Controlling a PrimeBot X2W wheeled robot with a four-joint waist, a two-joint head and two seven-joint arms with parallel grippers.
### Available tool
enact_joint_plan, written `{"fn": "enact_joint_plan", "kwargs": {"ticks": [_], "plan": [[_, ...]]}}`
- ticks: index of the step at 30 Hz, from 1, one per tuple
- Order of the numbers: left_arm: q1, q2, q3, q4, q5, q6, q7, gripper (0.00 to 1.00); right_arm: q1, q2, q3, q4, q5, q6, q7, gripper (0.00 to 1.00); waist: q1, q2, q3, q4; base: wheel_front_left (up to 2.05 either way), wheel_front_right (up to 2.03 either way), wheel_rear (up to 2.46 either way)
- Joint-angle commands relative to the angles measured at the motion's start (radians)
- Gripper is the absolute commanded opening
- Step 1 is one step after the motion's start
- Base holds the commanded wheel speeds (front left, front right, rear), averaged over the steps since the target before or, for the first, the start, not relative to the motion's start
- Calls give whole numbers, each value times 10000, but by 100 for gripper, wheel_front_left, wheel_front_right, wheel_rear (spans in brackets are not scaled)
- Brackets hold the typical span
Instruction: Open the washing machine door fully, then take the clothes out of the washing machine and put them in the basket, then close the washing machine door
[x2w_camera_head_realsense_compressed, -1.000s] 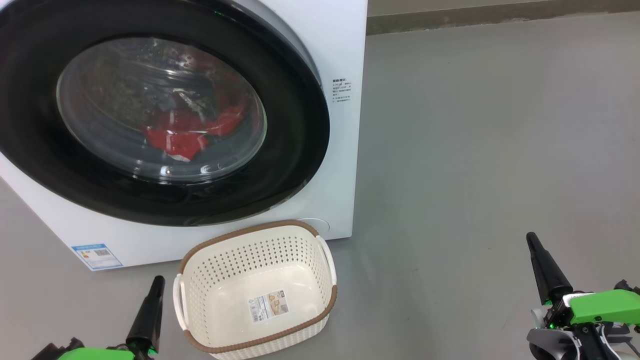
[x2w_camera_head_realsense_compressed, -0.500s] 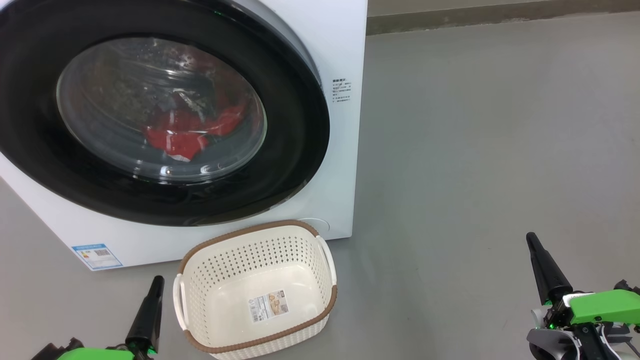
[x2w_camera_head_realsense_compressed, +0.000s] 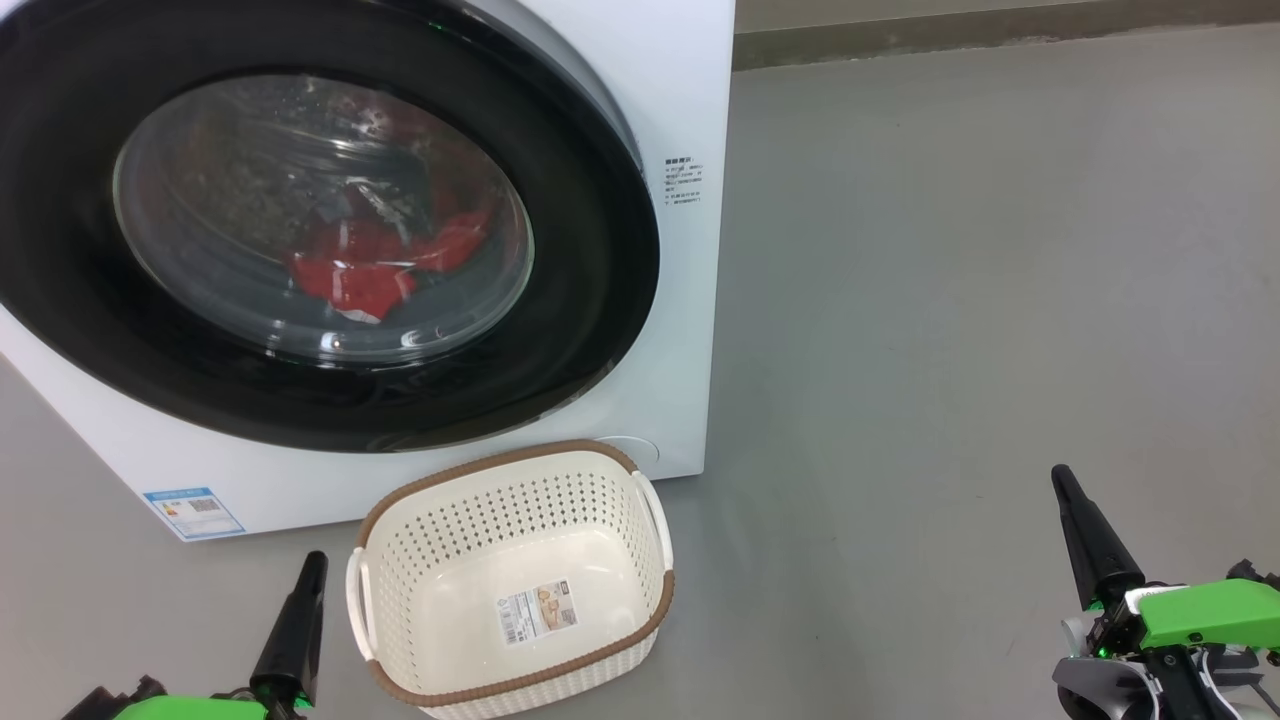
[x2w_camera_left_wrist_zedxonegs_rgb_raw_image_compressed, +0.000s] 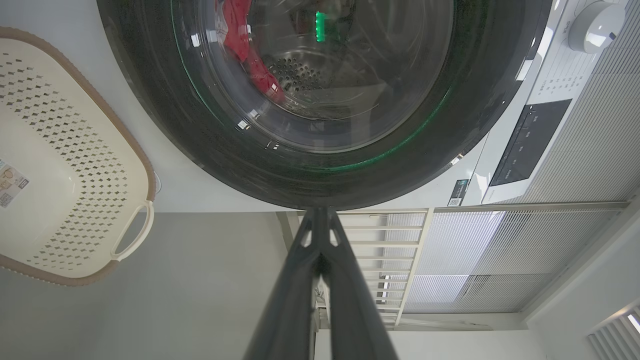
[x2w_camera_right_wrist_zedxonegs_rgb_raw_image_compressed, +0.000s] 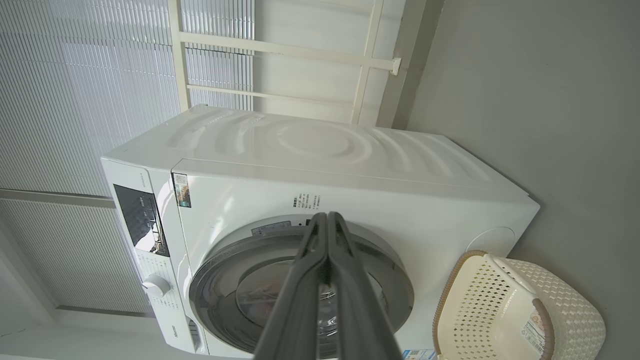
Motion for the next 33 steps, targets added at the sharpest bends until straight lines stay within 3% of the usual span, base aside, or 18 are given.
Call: {"fn": "enact_joint_plan", "kwargs": {"ticks": [1, 33], "plan": [[-406, 83, 355, -245, 136, -71, 109, 0, -414, -47, 123, -284, -55, -6, 39, 0, 0, 0, 0, 0, 0, 0, 0], [-409, 63, 385, -244, 161, -71, 133, 0, -416, -32, 102, -283, -72, -6, 56, 0, 0, 0, 0, 0, 0, 0, 0]]}}
